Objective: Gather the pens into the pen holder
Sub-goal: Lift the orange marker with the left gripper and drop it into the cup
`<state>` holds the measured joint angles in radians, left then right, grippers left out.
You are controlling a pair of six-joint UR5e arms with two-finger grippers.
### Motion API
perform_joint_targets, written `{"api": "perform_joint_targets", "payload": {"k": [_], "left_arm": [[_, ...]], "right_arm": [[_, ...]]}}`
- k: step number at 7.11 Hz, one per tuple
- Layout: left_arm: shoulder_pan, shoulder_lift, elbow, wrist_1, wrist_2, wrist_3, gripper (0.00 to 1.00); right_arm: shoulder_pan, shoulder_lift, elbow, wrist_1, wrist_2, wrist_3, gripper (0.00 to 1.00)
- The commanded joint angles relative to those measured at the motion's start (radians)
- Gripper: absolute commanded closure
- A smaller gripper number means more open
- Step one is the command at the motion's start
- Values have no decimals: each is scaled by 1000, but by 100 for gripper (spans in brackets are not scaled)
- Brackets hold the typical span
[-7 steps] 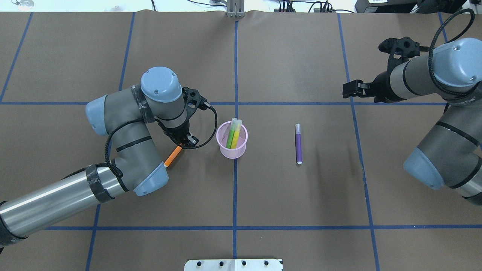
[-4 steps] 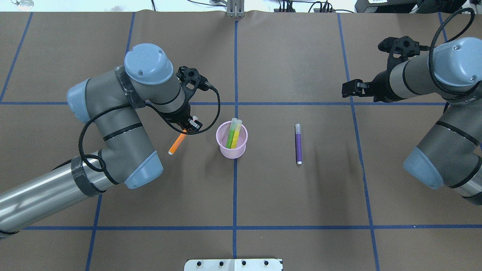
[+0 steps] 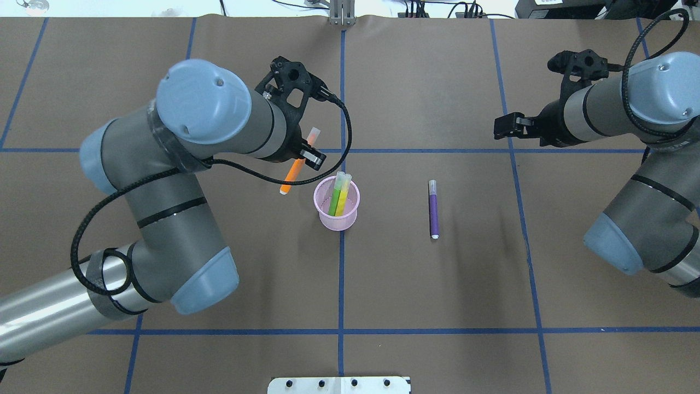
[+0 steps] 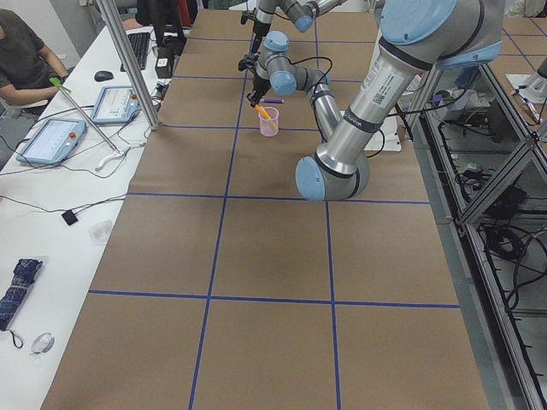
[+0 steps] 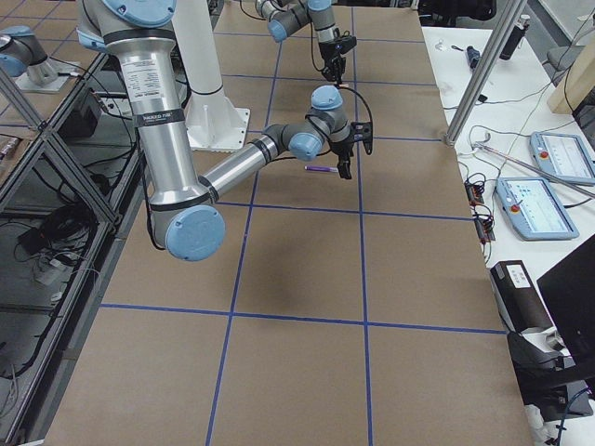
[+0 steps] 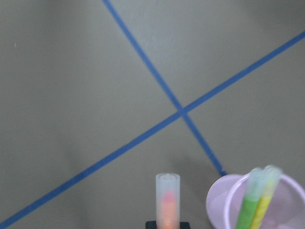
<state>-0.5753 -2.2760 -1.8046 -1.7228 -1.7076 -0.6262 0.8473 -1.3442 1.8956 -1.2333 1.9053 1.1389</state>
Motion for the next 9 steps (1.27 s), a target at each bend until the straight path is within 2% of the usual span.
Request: {"api": "perform_joint_targets", "payload": {"k": [1, 2, 3, 5, 6, 7, 9], "left_arm": [[137, 19, 10, -171, 275, -1, 100], [187, 18, 31, -214, 396, -3, 100], [196, 18, 40, -221, 436, -3, 100], [201, 16, 66, -244, 439, -3, 100], [201, 12, 79, -251, 447, -3, 32], [200, 10, 77, -254, 448, -13, 1], [186, 19, 21, -254, 450, -137, 1]], "right_arm": [[-1, 7, -6, 0, 0, 1, 0], [-1, 7, -6, 0, 0, 1, 0], [-1, 7, -6, 0, 0, 1, 0], [-2, 7, -7, 0, 0, 1, 0], [-2, 7, -7, 0, 0, 1, 0], [-4, 7, -7, 0, 0, 1, 0], [-40, 52, -32, -2, 0, 2, 0]]}}
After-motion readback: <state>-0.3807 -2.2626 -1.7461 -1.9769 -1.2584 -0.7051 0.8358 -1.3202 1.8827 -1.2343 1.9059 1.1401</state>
